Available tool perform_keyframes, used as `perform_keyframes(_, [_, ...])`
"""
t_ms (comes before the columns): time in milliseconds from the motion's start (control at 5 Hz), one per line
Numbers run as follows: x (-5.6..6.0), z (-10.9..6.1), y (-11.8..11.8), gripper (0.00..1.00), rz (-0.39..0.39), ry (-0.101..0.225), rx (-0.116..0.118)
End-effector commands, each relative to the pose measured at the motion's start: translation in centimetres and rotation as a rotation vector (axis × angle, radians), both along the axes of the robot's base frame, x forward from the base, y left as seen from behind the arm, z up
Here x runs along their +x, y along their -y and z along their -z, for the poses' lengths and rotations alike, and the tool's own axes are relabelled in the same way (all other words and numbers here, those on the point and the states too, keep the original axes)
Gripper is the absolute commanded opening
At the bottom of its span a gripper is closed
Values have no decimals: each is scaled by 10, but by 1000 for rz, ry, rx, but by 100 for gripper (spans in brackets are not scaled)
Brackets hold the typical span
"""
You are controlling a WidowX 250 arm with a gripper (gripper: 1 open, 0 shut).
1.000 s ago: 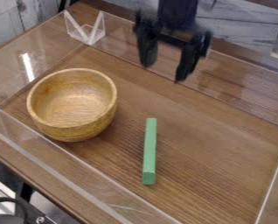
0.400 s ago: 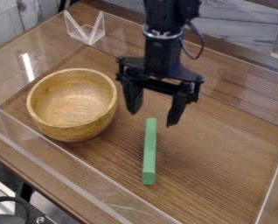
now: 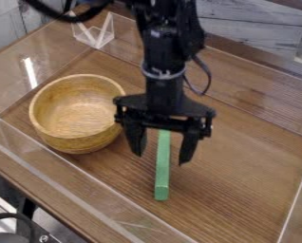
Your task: Put the green block in the brown bowl
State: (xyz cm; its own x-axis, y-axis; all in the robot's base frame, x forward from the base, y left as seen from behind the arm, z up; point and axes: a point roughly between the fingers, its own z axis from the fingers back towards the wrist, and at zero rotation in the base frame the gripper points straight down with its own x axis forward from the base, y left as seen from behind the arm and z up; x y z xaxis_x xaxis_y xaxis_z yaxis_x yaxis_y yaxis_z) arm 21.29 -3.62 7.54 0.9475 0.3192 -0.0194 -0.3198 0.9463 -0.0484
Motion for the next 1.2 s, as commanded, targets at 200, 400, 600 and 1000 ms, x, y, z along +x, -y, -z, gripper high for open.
perform_keyframes(200, [-11,1,-2,100,5,74,-33])
perform_keyframes(400, [-14,-3,-13,100,-4,86,-42])
perform_keyframes(600, [-15,-3,-12,0,-37,97,-49])
perform_keyframes(1000, [-10,-4,-10,100,-109,105,-53])
